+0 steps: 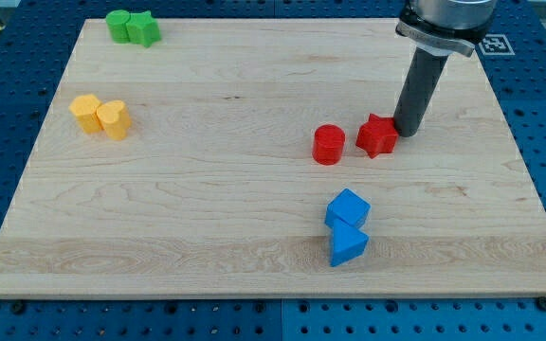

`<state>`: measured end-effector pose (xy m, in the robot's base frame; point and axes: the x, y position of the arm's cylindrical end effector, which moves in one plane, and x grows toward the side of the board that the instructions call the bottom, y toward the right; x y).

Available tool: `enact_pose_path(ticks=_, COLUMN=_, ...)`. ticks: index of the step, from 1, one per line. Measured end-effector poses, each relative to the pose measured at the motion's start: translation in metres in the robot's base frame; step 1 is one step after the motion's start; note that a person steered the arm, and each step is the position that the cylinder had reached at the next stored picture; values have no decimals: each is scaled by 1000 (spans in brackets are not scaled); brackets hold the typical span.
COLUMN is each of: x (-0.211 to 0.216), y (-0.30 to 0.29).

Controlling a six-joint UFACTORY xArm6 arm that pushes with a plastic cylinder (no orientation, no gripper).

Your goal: Push the red star close to the red circle

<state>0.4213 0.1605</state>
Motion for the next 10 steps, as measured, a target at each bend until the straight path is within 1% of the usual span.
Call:
enact_pose_path(ticks=1, x=35, y=7)
enact_pose_path(ticks=2, x=56, y=5)
enact_pose_path(ticks=3, x=37, y=-22)
enact_pose_path(ticks=4, x=12, y=-28)
enact_pose_path(ticks=10, x=9, y=-28)
